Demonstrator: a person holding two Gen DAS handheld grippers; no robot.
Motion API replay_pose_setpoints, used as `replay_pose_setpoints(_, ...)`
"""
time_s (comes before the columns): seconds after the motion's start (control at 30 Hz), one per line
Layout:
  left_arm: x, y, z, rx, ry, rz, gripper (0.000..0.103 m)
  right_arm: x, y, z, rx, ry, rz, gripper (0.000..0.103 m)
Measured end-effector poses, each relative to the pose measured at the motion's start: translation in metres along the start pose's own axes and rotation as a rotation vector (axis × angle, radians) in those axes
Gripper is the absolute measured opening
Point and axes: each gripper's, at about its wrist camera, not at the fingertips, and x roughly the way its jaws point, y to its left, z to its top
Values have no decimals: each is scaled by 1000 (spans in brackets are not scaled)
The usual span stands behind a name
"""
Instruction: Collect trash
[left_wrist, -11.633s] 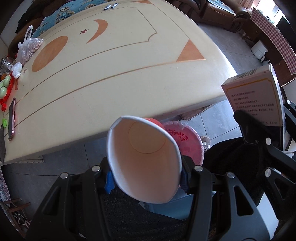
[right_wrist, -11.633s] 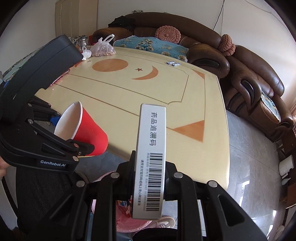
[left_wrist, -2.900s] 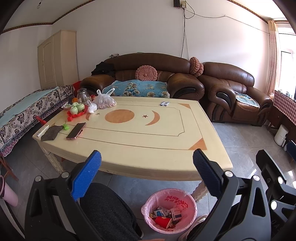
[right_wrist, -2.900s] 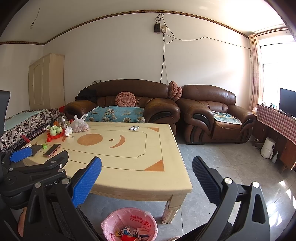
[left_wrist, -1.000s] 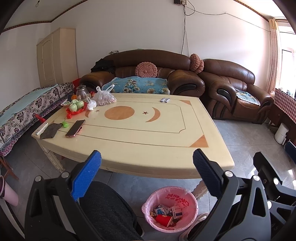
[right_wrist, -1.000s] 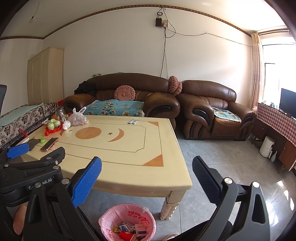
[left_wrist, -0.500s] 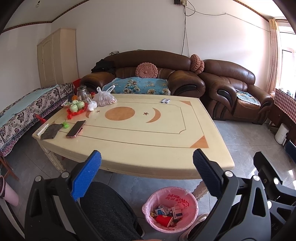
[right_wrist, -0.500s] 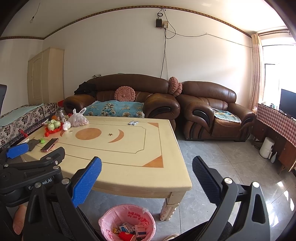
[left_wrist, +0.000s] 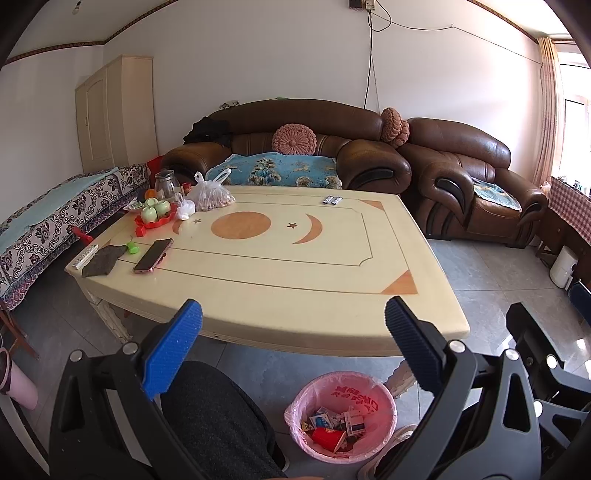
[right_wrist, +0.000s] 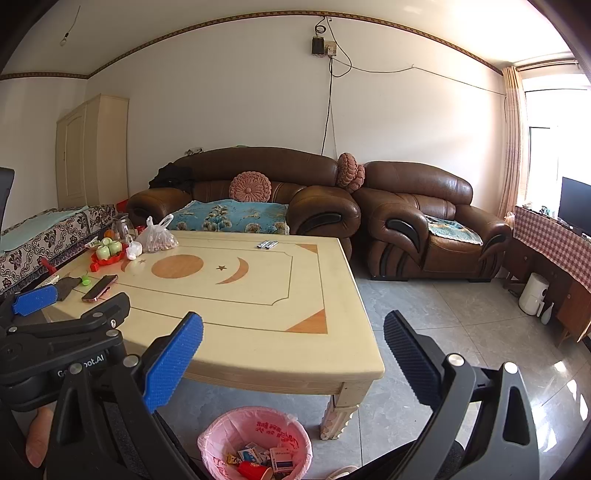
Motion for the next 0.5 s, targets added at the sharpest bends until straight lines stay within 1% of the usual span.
replay_pose_setpoints(0.5,0,3,1,-12,-1,2,97,0,-3,0,-6,3,5,96)
